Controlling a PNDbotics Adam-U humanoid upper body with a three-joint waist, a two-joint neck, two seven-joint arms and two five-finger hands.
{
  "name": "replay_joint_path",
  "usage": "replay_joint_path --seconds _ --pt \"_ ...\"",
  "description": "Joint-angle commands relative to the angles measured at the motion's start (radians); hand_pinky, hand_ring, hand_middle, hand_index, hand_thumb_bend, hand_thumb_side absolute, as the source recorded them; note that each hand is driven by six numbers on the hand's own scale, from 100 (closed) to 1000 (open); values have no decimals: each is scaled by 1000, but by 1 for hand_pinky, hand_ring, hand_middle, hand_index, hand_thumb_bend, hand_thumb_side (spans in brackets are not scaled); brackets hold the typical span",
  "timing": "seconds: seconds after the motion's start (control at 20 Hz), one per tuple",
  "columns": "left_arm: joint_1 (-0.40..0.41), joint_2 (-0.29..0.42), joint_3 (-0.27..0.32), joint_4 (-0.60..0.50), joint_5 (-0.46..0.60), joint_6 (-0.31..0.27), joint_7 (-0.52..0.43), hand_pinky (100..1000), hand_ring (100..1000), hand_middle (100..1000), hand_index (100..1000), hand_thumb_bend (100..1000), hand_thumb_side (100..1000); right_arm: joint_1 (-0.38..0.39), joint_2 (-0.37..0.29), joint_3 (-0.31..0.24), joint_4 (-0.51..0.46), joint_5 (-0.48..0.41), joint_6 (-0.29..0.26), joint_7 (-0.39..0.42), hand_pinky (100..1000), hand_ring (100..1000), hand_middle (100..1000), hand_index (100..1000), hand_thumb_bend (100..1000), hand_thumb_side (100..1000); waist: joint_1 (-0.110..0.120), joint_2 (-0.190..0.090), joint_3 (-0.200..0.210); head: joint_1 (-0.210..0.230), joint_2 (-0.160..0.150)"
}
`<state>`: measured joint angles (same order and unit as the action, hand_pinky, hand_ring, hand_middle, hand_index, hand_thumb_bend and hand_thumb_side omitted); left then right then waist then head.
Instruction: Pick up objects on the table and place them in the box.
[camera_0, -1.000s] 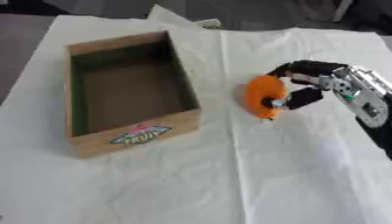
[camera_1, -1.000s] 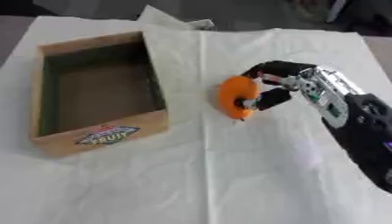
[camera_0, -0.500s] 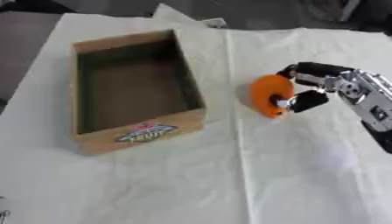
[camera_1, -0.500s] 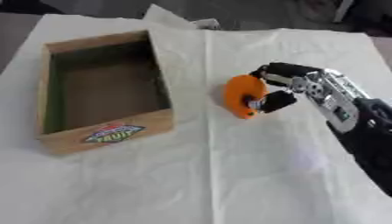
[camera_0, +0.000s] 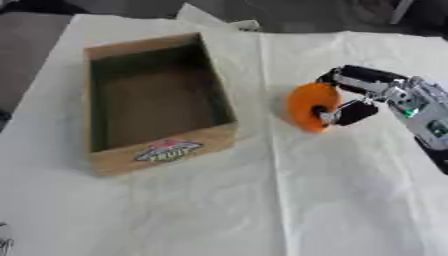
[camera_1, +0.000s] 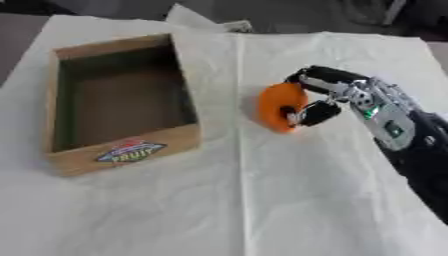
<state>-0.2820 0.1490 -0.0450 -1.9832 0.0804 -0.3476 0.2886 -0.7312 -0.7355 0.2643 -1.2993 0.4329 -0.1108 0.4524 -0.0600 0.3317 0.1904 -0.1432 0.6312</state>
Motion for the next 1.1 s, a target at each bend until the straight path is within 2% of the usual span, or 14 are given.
replay_joint_path --seconds 0.05,0.2,0.25,0.3,0.6,1.1 --pt "-10 7 0 -17 -1 2 1 407 512 633 695 100 964 -23 -32 -27 -47 -47 25 -4 823 785 388 676 100 149 4 -20 -2 1 5" --pt "-9 7 0 -17 0 2 1 408 512 634 695 100 963 -28 -36 -33 -72 -74 44 -6 815 773 369 658 100 169 4 -22 -3 -1 6" --pt "-9 7 0 -17 0 2 1 408 512 634 695 100 963 -29 -37 -35 -78 -80 50 -8 813 770 367 654 100 249 5 -22 -3 -1 7" --pt "-9 7 0 -17 1 2 1 408 512 634 696 100 963 -30 -39 -37 -84 -86 55 -10 811 768 364 653 100 180 5 -23 -3 -2 7" --pt "-10 10 0 -17 14 3 0 409 512 634 696 100 963 -52 -53 -42 -117 -108 74 -21 807 763 357 644 100 200 5 -27 -3 -8 7" --pt "-10 15 0 -17 22 1 -3 409 513 634 697 100 961 -107 -65 -41 -148 -110 67 -35 806 762 362 648 100 202 6 -33 2 -23 6"
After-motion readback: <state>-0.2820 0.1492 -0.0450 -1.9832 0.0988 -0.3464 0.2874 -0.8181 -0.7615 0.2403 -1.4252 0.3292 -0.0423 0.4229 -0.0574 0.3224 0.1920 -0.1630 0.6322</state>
